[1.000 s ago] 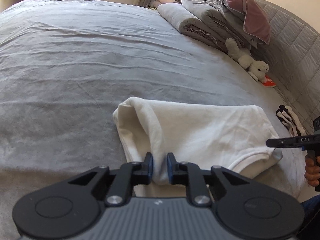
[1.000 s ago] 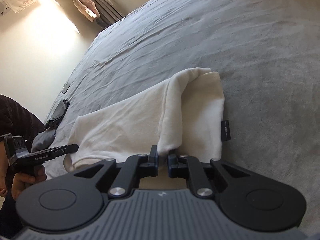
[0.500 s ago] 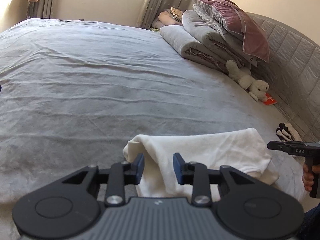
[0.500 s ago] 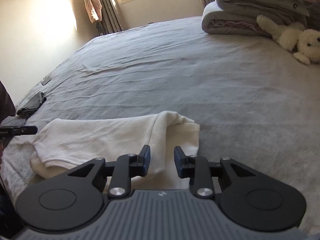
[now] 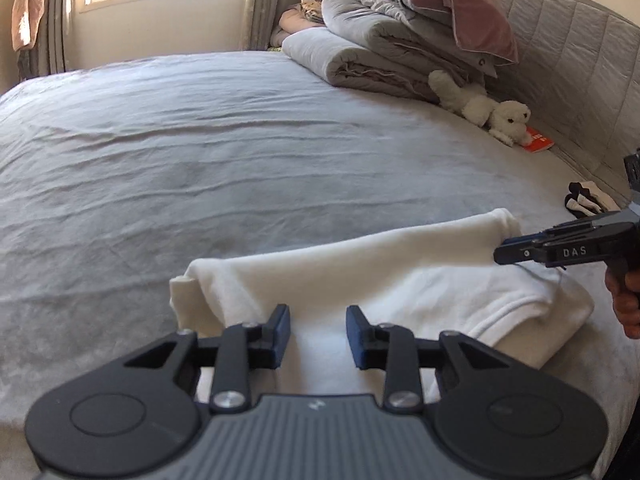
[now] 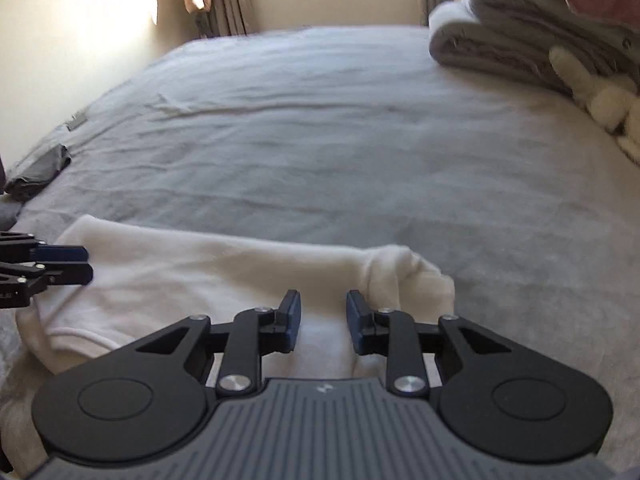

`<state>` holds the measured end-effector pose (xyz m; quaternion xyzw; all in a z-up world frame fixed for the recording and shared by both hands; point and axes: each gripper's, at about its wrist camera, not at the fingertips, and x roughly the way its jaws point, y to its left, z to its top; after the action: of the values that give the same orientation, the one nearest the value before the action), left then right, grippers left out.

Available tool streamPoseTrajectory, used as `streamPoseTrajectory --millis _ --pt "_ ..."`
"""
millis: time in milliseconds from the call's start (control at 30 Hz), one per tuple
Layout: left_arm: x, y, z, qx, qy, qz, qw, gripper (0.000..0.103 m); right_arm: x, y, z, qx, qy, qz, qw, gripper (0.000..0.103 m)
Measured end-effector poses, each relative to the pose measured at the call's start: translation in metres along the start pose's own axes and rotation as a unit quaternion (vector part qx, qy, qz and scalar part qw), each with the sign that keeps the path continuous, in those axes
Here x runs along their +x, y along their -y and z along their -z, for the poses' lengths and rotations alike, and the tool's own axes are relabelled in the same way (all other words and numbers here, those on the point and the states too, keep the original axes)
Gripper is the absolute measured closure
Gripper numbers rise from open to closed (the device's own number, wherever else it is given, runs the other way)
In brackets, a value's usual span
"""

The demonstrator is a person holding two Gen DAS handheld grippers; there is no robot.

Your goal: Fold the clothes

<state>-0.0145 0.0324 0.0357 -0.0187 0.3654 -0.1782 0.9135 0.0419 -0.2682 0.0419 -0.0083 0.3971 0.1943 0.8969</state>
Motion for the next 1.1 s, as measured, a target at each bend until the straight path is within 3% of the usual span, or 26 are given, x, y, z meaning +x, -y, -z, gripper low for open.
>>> streamPoseTrajectory --millis 200,300,333,500,567,667,800,1100 --pt "-0.007 -0.008 0.005 -0.015 -0.003 0.012 0.9998 0.072 -0.012 0.001 0.013 0.0 -0.007 -0.012 1.0 0.078" --pt "-0.011 -0.011 -0.001 -0.031 0.006 0.019 0.9993 0.072 -0.019 0.005 0.006 0.011 0.014 -0.02 1.0 0.077" --pt "-0.013 -0.011 -0.004 -0.033 0.013 0.021 0.9992 0.071 -0.021 0.004 0.003 0.013 0.026 -0.017 0.999 0.071" --pt "-0.014 -0.008 -0.021 -0.048 0.049 0.026 0.9973 0.07 -0.017 -0.004 -0.014 0.007 0.065 -0.003 0.998 0.07" --pt "-0.003 -0.004 -0.025 -0.052 0.045 0.017 0.9975 0.07 -0.009 -0.011 -0.018 0.001 0.07 -0.006 0.998 0.07" --pt "0.014 0.003 -0.026 -0.05 0.034 0.003 0.9982 0.07 0.003 -0.024 -0.024 -0.01 0.066 -0.005 0.998 0.07" --pt "0.028 0.008 -0.02 -0.032 0.019 -0.03 0.9989 0.07 0.025 -0.035 -0.021 -0.025 0.029 0.015 0.999 0.068" --pt "0.019 -0.008 -0.011 -0.056 0.019 -0.019 0.9981 0.075 0.021 -0.038 -0.001 -0.068 0.022 0.025 0.997 0.068"
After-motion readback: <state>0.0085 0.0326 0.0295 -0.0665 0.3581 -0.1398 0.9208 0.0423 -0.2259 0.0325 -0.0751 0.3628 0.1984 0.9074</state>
